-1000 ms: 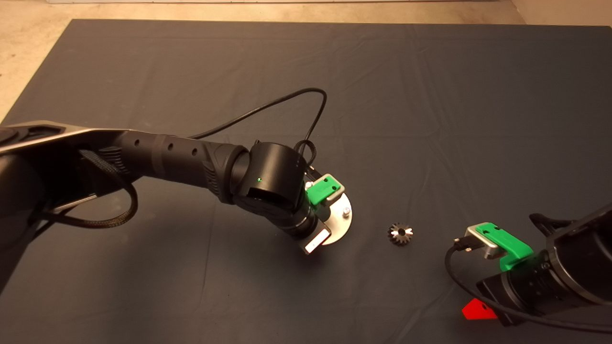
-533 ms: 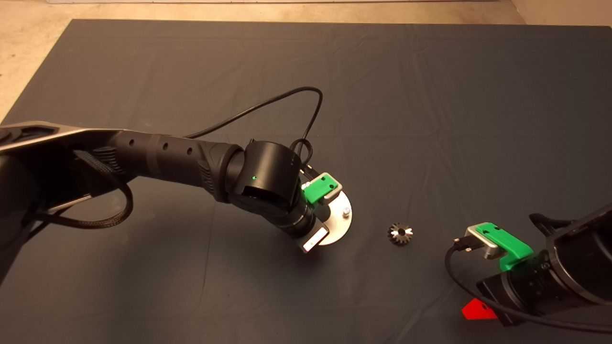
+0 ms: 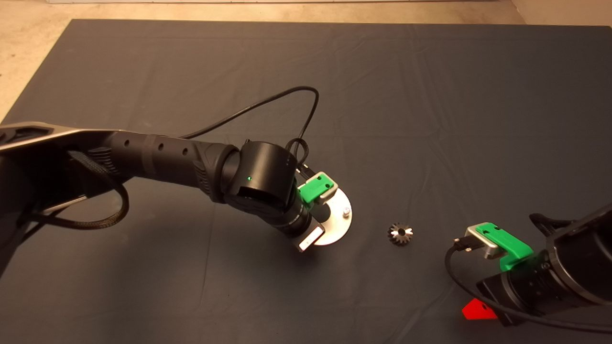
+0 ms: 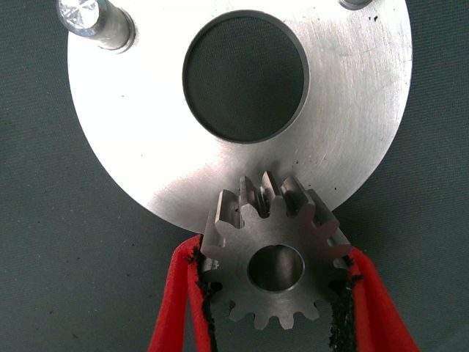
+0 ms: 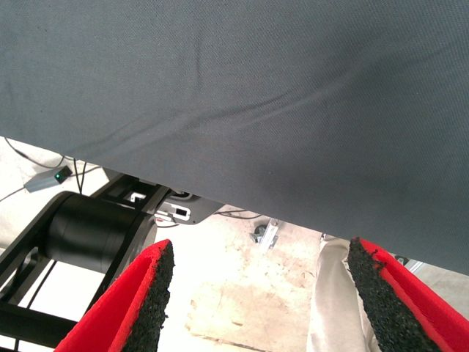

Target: Install three planetary gears onto the carrier pins

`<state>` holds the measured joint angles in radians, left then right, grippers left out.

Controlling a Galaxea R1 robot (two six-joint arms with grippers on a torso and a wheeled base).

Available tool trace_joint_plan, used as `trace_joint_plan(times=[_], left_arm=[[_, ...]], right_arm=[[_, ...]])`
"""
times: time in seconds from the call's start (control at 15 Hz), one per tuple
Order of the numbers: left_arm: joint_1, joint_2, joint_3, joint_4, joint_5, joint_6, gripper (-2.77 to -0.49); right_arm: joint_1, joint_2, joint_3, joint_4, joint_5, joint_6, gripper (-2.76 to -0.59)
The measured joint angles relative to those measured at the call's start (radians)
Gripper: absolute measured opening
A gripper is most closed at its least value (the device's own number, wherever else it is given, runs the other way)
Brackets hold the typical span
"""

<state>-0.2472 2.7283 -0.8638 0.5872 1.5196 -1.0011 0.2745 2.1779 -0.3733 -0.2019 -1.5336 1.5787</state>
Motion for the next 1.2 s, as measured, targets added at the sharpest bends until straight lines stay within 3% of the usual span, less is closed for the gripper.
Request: trace_joint_plan(times=[1.2], left_arm=[[0.001, 0.02, 0.007, -0.014, 0.008, -0.031, -2.67]], right_arm=[[0.0, 0.0, 0.0, 0.0, 0.0, 0.0, -1.61]])
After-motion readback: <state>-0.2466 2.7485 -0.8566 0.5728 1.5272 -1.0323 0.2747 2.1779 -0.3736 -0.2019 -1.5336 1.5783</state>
